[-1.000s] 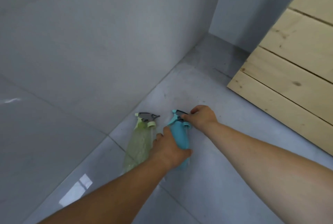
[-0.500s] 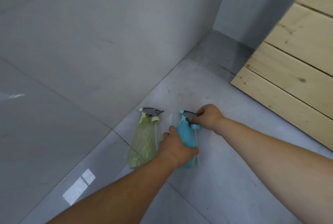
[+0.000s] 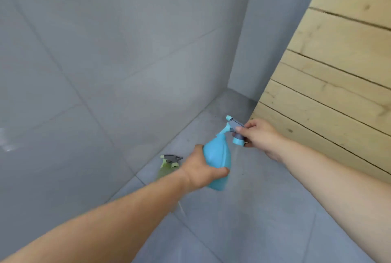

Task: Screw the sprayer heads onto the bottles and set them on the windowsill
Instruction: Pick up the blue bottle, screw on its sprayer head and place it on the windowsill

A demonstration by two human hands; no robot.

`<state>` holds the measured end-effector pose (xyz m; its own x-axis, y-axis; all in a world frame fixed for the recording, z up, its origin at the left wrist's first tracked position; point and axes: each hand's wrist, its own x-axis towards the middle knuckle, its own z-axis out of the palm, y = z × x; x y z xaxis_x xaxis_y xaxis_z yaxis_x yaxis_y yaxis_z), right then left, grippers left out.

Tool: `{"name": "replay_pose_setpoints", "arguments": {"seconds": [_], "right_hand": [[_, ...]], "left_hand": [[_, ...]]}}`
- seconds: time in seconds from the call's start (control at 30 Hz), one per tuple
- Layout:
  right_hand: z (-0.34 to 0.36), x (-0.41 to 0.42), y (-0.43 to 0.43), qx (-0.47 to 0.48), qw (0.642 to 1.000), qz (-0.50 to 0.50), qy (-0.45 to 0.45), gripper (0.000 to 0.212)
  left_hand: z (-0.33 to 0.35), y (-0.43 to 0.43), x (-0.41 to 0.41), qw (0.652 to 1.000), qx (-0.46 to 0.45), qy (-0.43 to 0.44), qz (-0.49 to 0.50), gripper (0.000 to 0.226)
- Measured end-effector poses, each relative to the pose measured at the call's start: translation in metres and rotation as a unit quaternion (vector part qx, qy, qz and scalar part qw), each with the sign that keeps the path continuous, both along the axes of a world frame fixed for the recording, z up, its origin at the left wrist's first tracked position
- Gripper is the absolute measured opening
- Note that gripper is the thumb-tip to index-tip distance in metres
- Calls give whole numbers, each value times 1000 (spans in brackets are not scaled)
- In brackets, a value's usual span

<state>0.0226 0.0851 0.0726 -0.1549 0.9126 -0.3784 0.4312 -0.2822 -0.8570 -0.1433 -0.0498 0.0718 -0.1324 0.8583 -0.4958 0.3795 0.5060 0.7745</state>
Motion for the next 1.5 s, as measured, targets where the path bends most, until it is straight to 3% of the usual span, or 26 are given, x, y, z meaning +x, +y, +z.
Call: {"name": "replay_pose_setpoints", "arguments": {"seconds": [0.2,0.5,1.03,1.27,1.5], "right_hand": [[147,21,-40,153,986,-26,62,13],[293,45,-130,277,915,-133,261,11],[295,46,-166,290,889,-151,320,10],[281,39,-163,234,913,-88,321,12],[253,15,-168,182,952,34,244,16]], "left_hand": [[106,-27,-13,997,64,-18,-40,74],[202,-93,-34,978,187,26,-93,69],[216,-125,-41,974,197,16,-111,82],[211,-115,-34,966,211,43,-144,82],[211,-109,-24,955,227,38,-186,79]]}}
